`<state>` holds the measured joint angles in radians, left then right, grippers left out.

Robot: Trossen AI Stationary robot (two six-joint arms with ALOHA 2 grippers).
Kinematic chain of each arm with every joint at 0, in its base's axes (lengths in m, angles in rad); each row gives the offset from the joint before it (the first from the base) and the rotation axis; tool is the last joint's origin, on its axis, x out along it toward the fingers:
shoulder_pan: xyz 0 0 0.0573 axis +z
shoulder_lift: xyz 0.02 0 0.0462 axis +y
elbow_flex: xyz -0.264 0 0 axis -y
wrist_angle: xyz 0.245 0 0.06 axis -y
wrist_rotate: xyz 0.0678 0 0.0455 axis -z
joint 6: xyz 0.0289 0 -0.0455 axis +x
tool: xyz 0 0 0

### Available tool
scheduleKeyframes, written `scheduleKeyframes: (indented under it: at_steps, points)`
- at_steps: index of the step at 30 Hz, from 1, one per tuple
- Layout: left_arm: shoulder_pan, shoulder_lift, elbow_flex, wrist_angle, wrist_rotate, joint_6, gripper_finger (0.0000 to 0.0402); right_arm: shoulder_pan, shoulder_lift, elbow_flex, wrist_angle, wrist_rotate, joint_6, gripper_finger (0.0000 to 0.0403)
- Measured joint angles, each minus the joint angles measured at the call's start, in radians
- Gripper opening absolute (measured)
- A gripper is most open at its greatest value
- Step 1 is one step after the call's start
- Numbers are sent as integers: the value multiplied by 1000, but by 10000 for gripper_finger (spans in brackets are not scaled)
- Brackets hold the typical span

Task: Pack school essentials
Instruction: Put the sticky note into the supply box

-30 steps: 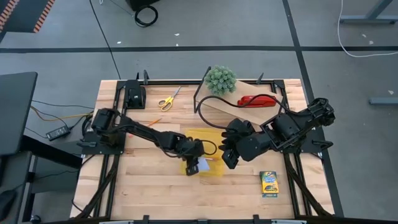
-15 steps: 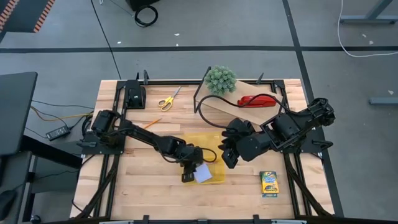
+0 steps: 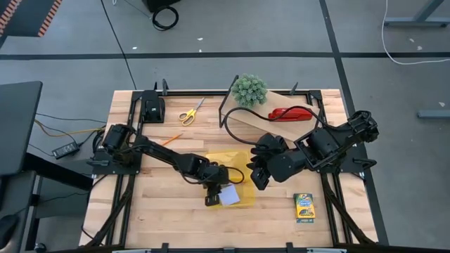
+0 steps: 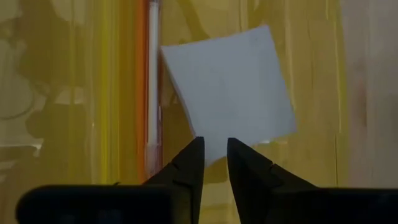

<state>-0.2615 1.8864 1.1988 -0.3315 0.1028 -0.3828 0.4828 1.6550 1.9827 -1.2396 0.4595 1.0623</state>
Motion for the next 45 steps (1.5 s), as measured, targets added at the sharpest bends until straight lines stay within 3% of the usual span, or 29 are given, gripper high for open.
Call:
scheduleKeyframes:
  at_steps: [15,24,38,45]
  points:
    - [-46,-36,0,-11,-30,-26,6,0,0,0,-1,11,-13,130]
    - [-102,-36,0,-42,-191,1,5,0,0,0,-1,38,-37,130]
    - [-44,-83,0,-22,-219,11,12,0,0,0,-11,42,-40,130]
    - [-5,-39,-1,-22,-211,35,4,0,0,0,-14,46,-25,130]
